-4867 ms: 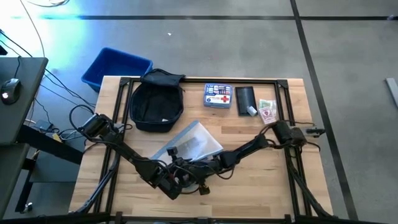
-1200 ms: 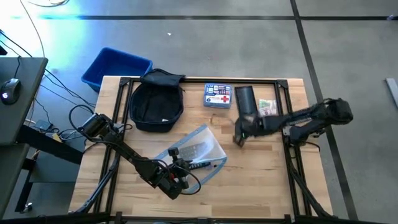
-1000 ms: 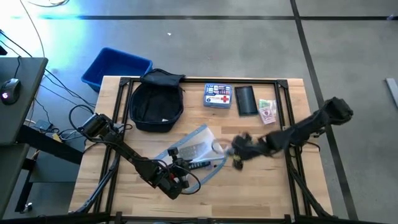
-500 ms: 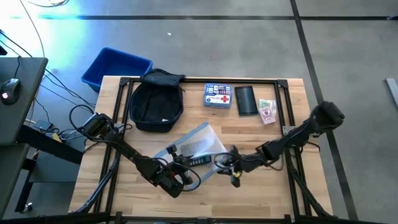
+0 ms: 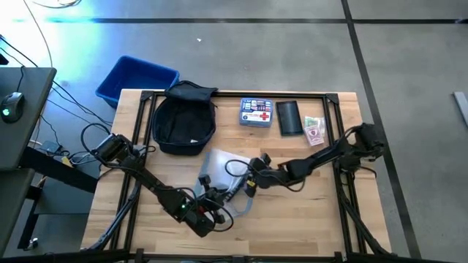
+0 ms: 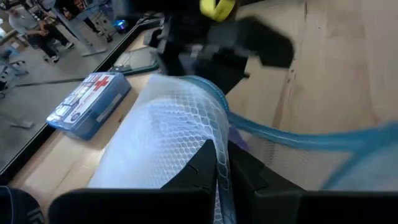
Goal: Unpack backpack
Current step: Put the blue charger adapter in the blue zipper bag, then put the white playing cards box in the blue zipper bag
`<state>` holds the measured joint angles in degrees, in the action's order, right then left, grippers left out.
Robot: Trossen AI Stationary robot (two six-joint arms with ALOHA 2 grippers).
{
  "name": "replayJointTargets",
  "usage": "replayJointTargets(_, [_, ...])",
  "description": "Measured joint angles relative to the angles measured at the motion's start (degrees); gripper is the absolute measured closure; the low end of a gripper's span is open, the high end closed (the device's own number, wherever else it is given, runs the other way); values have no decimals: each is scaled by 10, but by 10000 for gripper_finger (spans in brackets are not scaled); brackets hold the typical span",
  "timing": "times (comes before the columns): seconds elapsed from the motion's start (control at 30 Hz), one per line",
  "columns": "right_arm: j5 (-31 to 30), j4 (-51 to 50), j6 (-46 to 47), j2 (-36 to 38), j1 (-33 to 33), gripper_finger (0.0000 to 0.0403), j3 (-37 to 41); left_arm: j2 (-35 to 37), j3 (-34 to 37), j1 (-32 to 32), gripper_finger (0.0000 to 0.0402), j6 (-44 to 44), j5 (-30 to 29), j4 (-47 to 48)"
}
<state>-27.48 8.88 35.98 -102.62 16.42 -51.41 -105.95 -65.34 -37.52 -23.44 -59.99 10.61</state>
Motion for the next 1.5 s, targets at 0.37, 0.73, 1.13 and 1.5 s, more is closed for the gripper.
replayJointTargets(0.37, [17, 32, -73, -12, 0, 173, -11, 0, 0, 0, 402, 1, 9, 6])
replayJointTargets(0.73, [138, -49, -135, 29, 51, 198, -11, 0, 0, 0, 402, 11, 87, 77])
replayJointTargets(1.13, [93, 18, -105, -53, 4, 247, -10, 0, 0, 1, 402, 11, 87, 90])
replayJointTargets(1.5, [138, 25, -108, -35, 5, 265, -10, 0, 0, 1, 402, 11, 89, 89])
